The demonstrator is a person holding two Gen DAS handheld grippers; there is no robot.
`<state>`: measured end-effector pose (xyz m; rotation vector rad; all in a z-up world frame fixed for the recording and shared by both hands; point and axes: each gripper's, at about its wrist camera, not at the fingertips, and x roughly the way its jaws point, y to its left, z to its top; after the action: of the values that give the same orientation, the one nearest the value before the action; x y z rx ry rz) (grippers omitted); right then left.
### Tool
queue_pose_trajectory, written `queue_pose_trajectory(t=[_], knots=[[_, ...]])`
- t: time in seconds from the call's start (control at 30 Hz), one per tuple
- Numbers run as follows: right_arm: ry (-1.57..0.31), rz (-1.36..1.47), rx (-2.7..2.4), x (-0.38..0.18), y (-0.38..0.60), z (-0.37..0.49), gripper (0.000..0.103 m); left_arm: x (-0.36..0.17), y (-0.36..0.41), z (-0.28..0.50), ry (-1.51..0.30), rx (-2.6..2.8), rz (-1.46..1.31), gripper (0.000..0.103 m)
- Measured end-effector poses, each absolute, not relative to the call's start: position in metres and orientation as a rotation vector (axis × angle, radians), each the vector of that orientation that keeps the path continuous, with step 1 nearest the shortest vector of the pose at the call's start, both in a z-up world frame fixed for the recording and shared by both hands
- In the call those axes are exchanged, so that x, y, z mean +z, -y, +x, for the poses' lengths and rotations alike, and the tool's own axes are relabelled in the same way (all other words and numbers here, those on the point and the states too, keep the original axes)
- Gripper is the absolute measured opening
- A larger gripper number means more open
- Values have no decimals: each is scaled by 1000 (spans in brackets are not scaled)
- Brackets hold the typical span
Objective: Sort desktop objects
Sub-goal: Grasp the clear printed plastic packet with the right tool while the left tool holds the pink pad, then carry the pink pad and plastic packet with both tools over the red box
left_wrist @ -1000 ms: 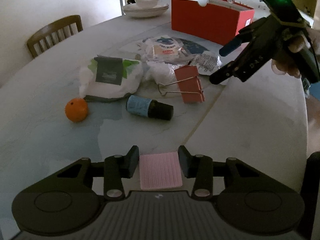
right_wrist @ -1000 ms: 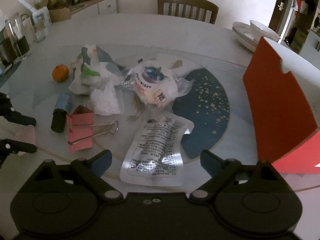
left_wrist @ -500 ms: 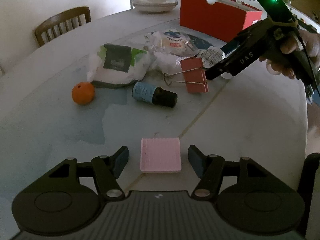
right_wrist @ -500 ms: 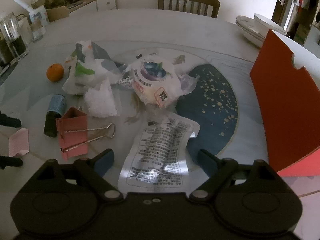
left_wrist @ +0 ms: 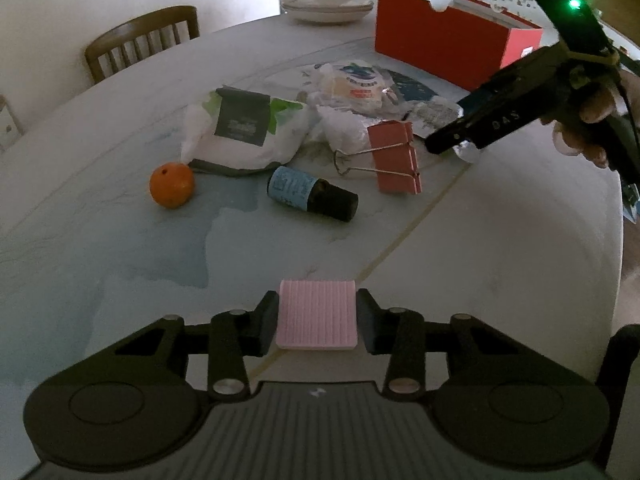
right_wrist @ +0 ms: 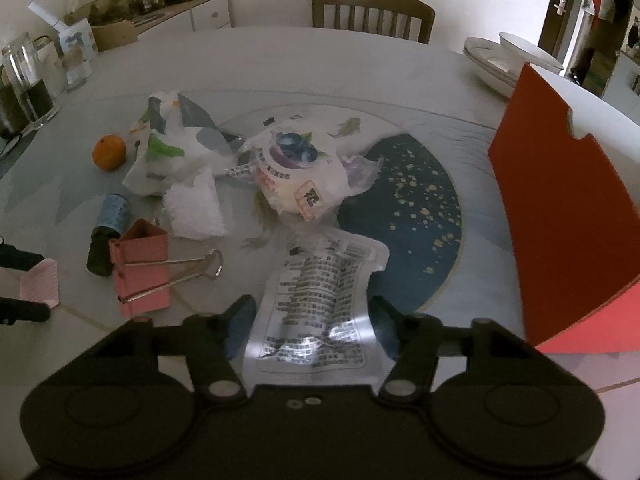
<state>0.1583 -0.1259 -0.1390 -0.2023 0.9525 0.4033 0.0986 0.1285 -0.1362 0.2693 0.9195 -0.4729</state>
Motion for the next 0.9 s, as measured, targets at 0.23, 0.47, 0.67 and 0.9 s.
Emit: queue_pose_trajectory(t=[0.23, 0.47, 0.67, 0.9], knots=[[-966, -179, 377, -135, 140, 151, 61, -136, -123, 96, -920, -420, 230, 40], [-991, -133, 357, -131, 165, 135, 60, -136, -111, 91, -923, -401, 200, 39], [-990, -110, 365, -122, 183, 116, 60, -131, -93, 85, -918, -396, 184, 39], [-954, -112, 379, -106, 200, 99, 55, -122, -67, 81, -909, -393, 157, 39]])
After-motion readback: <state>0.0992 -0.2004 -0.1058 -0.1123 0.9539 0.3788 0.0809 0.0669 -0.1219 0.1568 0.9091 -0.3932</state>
